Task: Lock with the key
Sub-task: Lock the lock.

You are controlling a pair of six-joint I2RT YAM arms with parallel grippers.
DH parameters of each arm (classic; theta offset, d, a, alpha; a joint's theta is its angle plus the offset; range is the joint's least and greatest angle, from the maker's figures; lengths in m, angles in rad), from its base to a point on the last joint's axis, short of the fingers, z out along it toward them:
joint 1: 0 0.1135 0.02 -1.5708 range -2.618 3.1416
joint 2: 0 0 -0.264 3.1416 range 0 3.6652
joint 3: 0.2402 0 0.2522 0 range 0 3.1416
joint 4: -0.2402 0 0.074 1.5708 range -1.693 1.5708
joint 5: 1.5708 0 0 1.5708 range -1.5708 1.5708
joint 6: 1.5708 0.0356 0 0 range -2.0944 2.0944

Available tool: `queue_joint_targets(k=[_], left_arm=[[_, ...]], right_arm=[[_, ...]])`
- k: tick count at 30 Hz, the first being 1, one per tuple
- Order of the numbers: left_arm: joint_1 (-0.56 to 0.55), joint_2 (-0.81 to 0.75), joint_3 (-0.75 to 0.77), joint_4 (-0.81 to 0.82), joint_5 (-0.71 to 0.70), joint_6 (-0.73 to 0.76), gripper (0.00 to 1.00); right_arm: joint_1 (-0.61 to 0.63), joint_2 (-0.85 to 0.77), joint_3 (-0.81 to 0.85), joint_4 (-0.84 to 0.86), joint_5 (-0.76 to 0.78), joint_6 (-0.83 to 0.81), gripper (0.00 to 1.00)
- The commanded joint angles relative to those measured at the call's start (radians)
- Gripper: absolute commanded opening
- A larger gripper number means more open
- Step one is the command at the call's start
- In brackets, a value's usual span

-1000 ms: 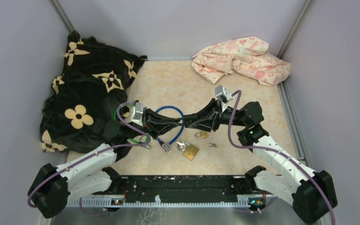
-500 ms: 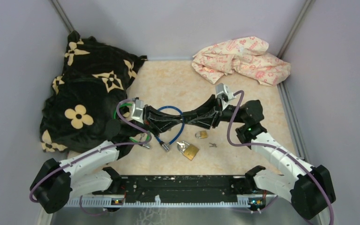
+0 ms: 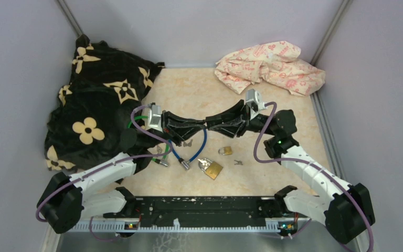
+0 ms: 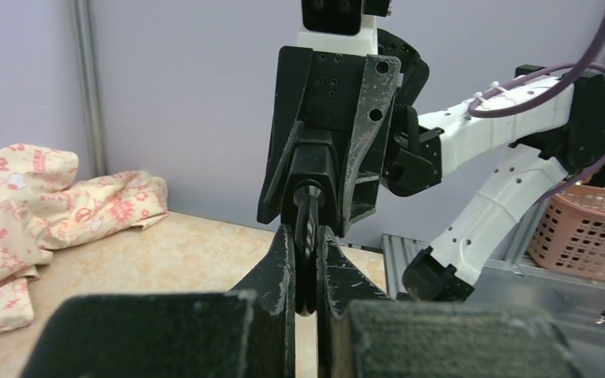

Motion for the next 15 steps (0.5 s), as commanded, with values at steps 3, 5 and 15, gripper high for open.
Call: queue_joint_targets(k=[3,5,15], left_arm=[[-0.139,0.081,0.098,-0.096,0.060,0.059,0.00],[-0.151,0.093,0.103,-0.116,0.076,0.068,0.00],[-0.153,0.181,0.155,-0.195,0.141,-0.011,0.00]], right_arm=[[0.096,0.162,-0.031,0.052,-0.068,0.002,0.00],[0.098,0.171,-0.007,0.060,-0.081,0.007,0.00],[0.108,0.147,0.064,0.096,-0.158,0.040,0.00]])
